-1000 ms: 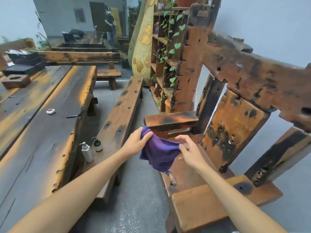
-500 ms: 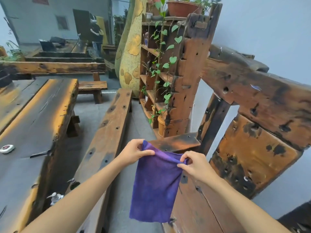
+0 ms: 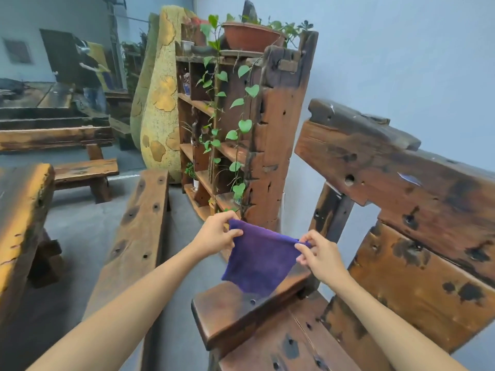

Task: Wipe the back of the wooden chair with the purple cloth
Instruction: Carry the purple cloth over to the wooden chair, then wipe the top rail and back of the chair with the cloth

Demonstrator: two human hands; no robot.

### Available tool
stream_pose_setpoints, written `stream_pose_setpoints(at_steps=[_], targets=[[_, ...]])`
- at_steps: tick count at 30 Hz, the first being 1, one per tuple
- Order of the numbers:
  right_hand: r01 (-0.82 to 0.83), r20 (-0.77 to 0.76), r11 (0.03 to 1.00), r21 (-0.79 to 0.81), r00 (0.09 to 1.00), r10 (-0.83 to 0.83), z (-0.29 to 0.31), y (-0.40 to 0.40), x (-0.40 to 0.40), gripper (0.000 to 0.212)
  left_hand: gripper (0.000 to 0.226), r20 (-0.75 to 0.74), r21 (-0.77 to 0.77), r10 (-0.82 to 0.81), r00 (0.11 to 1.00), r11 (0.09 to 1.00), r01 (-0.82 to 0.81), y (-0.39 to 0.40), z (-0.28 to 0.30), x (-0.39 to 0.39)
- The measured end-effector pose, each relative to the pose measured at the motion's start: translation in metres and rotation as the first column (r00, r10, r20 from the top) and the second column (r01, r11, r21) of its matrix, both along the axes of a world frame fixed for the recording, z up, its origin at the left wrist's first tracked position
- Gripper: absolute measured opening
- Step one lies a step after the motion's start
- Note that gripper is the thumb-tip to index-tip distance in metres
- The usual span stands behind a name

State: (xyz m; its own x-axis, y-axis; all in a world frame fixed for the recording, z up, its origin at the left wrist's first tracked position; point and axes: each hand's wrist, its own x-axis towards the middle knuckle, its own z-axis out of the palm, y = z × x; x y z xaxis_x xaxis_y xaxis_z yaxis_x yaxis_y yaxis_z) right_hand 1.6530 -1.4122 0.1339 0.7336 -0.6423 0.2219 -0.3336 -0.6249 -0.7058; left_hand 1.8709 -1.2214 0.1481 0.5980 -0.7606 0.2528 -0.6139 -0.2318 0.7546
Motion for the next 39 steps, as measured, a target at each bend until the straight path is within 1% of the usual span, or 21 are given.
stream_pose_setpoints(at_steps=[2, 5, 7, 10, 12, 14, 17, 20, 23, 25, 27, 29, 32, 34, 35, 36, 37, 38, 39], targets=[[0.065, 0.074, 0.996, 0.066, 0.995, -0.07, 0.007, -0.02, 0.024, 0.012, 0.013, -0.012, -0.042, 0.008, 1.0, 0.999, -0.009, -0.036, 0.009, 0.024], [0.114, 0.195, 0.981, 0.156, 0.97, -0.144, 0.023, -0.052, 0.056, 0.013, 0.028, -0.001, -0.095, 0.019, 1.0, 0.995, -0.019, -0.091, 0.019, 0.057], [0.184, 0.294, 0.966, 0.182, 0.927, -0.232, 0.033, -0.08, 0.08, 0.013, 0.033, 0.0, -0.128, 0.028, 1.0, 0.991, -0.028, -0.134, 0.027, 0.081], [0.305, 0.408, 0.935, 0.183, 0.842, -0.354, 0.047, -0.116, 0.113, 0.012, 0.024, -0.018, -0.194, -0.019, 1.0, 0.981, 0.015, -0.195, 0.044, 0.107], [0.389, 0.465, 0.908, 0.159, 0.782, -0.416, 0.054, -0.142, 0.133, 0.013, 0.02, 0.021, -0.229, -0.061, 0.998, 0.971, 0.064, -0.235, 0.057, 0.122], [0.459, 0.521, 0.881, 0.11, 0.728, -0.445, 0.064, -0.161, 0.148, 0.016, 0.02, 0.033, -0.297, -0.105, 0.994, 0.948, 0.11, -0.27, 0.067, 0.138], [0.538, 0.564, 0.838, 0.095, 0.664, -0.49, 0.08, -0.183, 0.167, 0.017, 0.024, 0.02, -0.39, -0.144, 0.989, 0.91, 0.14, -0.315, 0.081, 0.155], [0.586, 0.598, 0.809, 0.05, 0.631, -0.495, 0.098, -0.199, 0.179, 0.017, 0.031, 0.039, -0.451, -0.156, 0.987, 0.879, 0.156, -0.346, 0.097, 0.161], [0.587, 0.646, 0.809, 0.0, 0.618, -0.448, 0.128, -0.222, 0.192, 0.016, 0.03, 0.039, -0.53, -0.175, 0.984, 0.831, 0.168, -0.385, 0.125, 0.174], [0.616, 0.679, 0.786, -0.056, 0.601, -0.422, 0.153, -0.243, 0.203, 0.01, 0.029, 0.033, -0.58, -0.202, 0.979, 0.793, 0.183, -0.412, 0.151, 0.182], [0.669, 0.711, 0.734, -0.122, 0.575, -0.406, 0.182, -0.269, 0.215, 0.005, 0.027, 0.028, -0.621, -0.23, 0.973, 0.759, 0.197, -0.436, 0.183, 0.187], [0.726, 0.735, 0.657, -0.203, 0.556, -0.388, 0.213, -0.298, 0.228, 0.004, 0.024, 0.03, -0.648, -0.262, 0.965, 0.729, 0.219, -0.463, 0.215, 0.196], [0.786, 0.763, 0.563, -0.256, 0.522, -0.381, 0.262, -0.336, 0.248, 0.01, 0.019, 0.102, -0.65, -0.265, 0.959, 0.712, 0.266, -0.504, 0.261, 0.212], [0.819, 0.754, 0.503, -0.276, 0.509, -0.415, 0.288, -0.355, 0.262, 0.015, 0.018, 0.126, -0.639, -0.271, 0.954, 0.714, 0.287, -0.532, 0.283, 0.224], [0.821, 0.722, 0.477, -0.314, 0.533, -0.442, 0.296, -0.367, 0.272, 0.018, 0.02, 0.142, -0.633, -0.28, 0.949, 0.712, 0.305, -0.548, 0.292, 0.232], [0.798, 0.649, 0.471, -0.376, 0.59, -0.481, 0.299, -0.379, 0.283, 0.023, 0.023, 0.166, -0.615, -0.293, 0.942, 0.715, 0.331, -0.562, 0.296, 0.238], [0.744, 0.522, 0.497, -0.446, 0.667, -0.531, 0.298, -0.39, 0.295, 0.032, 0.028, 0.192, -0.589, -0.309, 0.931, 0.723, 0.361, -0.575, 0.296, 0.244], [0.665, 0.331, 0.566, -0.487, 0.74, -0.586, 0.293, -0.401, 0.306, 0.041, 0.033, 0.205, -0.54, -0.331, 0.921, 0.747, 0.388, -0.585, 0.294, 0.248], [0.578, 0.101, 0.657, -0.485, 0.783, -0.614, 0.287, -0.41, 0.317, 0.047, 0.039, 0.211, -0.474, -0.352, 0.912, 0.779, 0.411, -0.599, 0.284, 0.254]])
